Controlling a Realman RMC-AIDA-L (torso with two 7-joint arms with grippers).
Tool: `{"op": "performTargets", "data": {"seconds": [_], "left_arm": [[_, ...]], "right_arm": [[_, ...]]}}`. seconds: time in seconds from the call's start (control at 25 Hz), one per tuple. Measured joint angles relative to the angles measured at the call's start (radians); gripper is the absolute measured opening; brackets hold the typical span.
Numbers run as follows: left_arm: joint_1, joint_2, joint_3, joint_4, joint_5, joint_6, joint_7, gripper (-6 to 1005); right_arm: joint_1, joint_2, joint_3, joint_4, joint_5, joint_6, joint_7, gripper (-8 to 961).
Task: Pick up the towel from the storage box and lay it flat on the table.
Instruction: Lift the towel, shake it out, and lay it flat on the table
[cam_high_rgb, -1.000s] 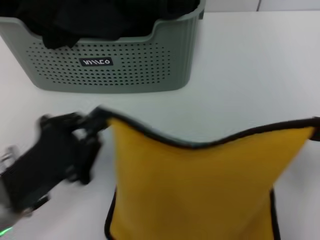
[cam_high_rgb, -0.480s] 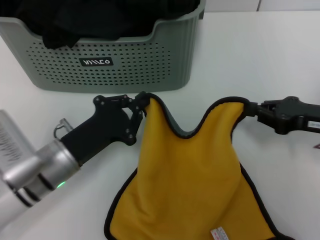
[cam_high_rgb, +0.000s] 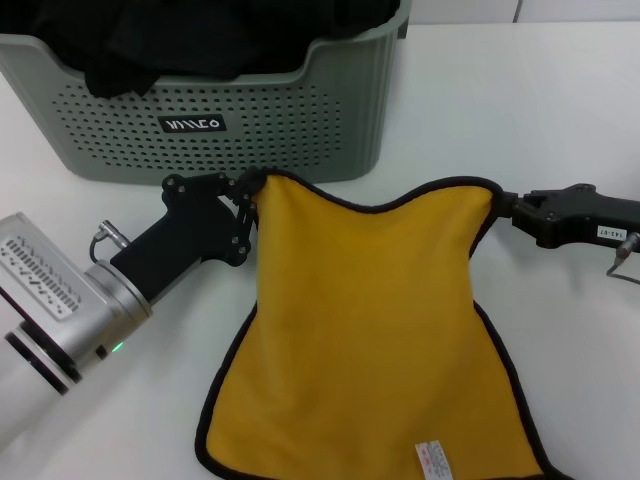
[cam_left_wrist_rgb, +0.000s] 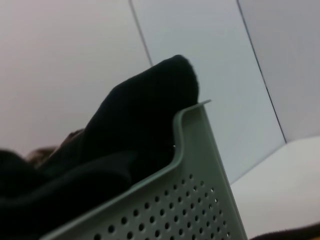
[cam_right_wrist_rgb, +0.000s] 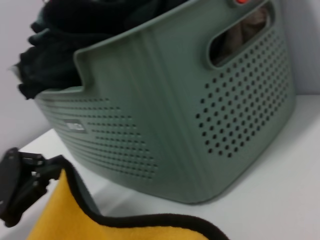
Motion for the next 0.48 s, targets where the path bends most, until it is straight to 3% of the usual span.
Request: {"op": "performTargets", "data": {"seconds": [0.48], "left_arm": [[-0.009,-0.006,0.005,0.014,0.004,-0.124,0.36,3]], "right_arm": [[0.059,0.001,-0.11,0.02,0.028,0.133,0.003,104]]}}
